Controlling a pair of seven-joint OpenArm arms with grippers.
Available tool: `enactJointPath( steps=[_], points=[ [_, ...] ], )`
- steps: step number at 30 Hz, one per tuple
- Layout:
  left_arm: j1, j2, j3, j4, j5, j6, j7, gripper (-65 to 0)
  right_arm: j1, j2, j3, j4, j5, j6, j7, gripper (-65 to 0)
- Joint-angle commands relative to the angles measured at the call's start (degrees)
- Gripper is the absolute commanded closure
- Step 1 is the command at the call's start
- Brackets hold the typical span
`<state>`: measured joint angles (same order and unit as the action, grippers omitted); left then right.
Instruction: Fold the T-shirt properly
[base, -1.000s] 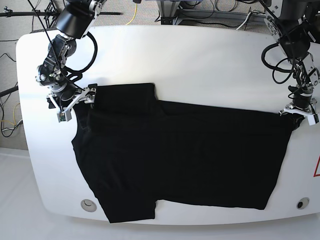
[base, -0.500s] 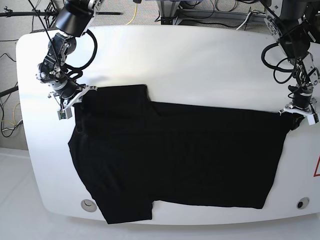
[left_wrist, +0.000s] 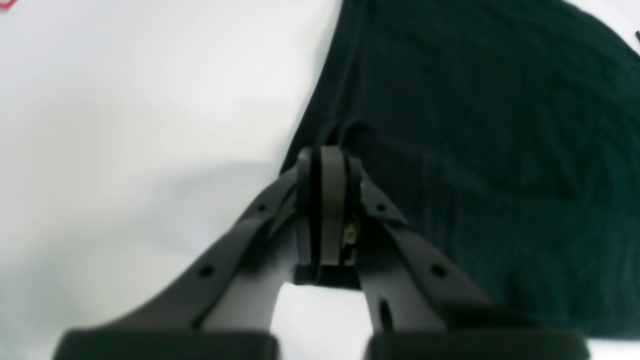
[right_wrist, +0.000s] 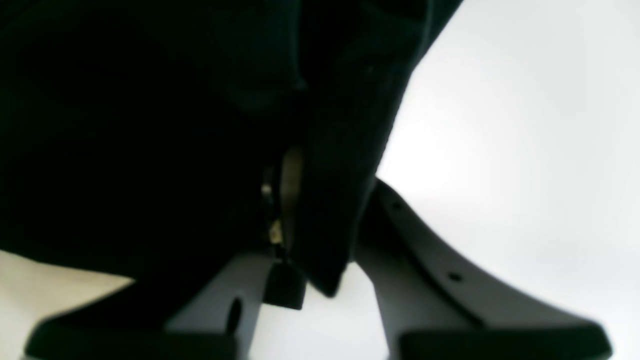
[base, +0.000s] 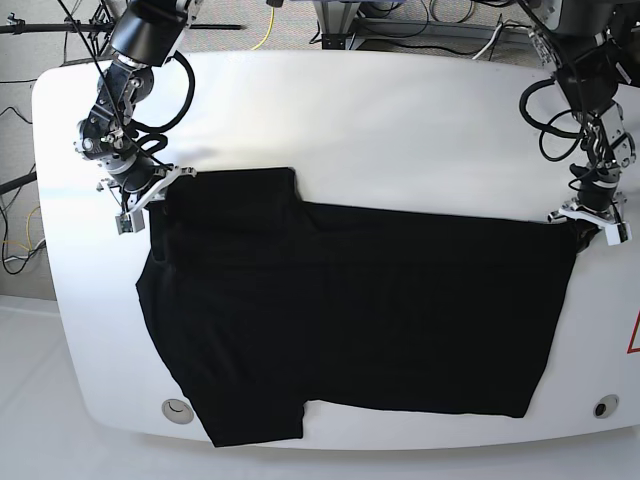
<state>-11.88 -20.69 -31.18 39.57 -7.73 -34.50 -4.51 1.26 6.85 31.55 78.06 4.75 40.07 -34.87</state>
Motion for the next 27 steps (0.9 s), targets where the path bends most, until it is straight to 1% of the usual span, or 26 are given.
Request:
enactJointPath(
  steps=[1, 12, 15, 18, 20, 21, 24, 27],
  points=[
    [-1.0, -1.25, -0.16, 1.0, -0.93, -0.27, -1.51, 0.0, 0.11, 0.58, 0.05, 0.58, -0.93, -0.07, -1.74, -10.1],
    [-1.18, -1.25, 0.1, 1.0, -0.84, -0.36, -1.51, 0.0, 0.11, 0.58, -0.12, 0.58, -0.93, -0.07, -1.74, -10.3],
    [-1.26, -1.51, 1.51, 1.0, -0.84, -0.36, -1.51, -0.9, 0.11, 0.58, -0.21, 0.58, -0.93, -0.07, -1.74, -10.3],
    [-1.26, -1.51, 2.65, 1.26, -0.93, -0.44, -1.51, -7.9, 0.11, 0.58, -0.21, 0.58, -0.93, -0.07, -1.74, -10.3],
    [-1.26, -1.51, 2.65, 1.35, -1.02, -0.44, -1.51, -14.7, 0.11, 0.58, -0.21, 0.58, -0.93, -0.07, -1.74, -10.3],
    [-1.35, -1.51, 2.65, 1.35, -1.11, -0.44, -1.51, -18.3, 0.11, 0.58, -0.21, 0.58, -0.93, -0.07, -1.74, -10.3],
    [-1.35, -1.51, 2.39, 1.35, -1.2, -0.44, -1.6, -31.9, 0.02, 0.58, -0.21, 0.58, -0.93, -0.07, -1.74, -10.3],
    [-1.44, -1.33, 2.3, 1.35, -1.28, -0.44, -2.39, -43.5, 0.02, 0.58, -0.21, 0.58, -0.84, -0.07, -1.74, -10.5]
  ],
)
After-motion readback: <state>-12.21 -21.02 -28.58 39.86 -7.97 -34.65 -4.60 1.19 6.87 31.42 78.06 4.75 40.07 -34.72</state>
